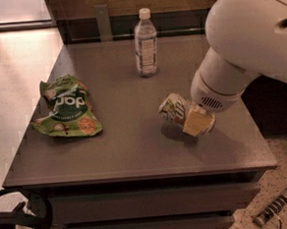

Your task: Knock 7up can over

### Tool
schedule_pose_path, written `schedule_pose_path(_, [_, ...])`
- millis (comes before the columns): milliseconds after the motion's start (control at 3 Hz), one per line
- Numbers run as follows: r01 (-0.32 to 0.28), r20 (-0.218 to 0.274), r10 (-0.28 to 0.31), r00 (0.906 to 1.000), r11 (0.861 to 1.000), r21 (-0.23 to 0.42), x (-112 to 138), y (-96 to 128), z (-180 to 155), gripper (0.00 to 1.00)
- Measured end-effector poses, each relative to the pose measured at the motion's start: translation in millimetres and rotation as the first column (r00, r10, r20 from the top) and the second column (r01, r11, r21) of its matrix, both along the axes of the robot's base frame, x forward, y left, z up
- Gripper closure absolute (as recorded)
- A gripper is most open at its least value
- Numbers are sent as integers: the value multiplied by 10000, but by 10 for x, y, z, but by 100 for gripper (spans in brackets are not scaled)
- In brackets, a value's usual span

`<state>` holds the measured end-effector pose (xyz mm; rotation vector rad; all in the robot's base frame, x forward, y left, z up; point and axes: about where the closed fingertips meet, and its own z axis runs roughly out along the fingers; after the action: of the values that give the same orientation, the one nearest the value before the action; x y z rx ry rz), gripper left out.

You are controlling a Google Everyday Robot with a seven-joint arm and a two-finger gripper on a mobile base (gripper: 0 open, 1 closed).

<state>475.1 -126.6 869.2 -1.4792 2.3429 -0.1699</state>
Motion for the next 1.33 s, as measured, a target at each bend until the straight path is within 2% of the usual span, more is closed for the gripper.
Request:
schedule_pose_path(333, [105,-445,-155,9989,9939,-1100,8,-28,-247,100])
schedule_pose_path(667, [-16,-672,-75,9977,9910,-1335,38,-4,-338,100])
schedule_pose_path(1000, [-26,-675,-65,9977,9910,-1339,37,0,-347,81])
schedule_pose_path(1333, [-37,-677,-54,9977,9909,-1343,36,4,-349,57])
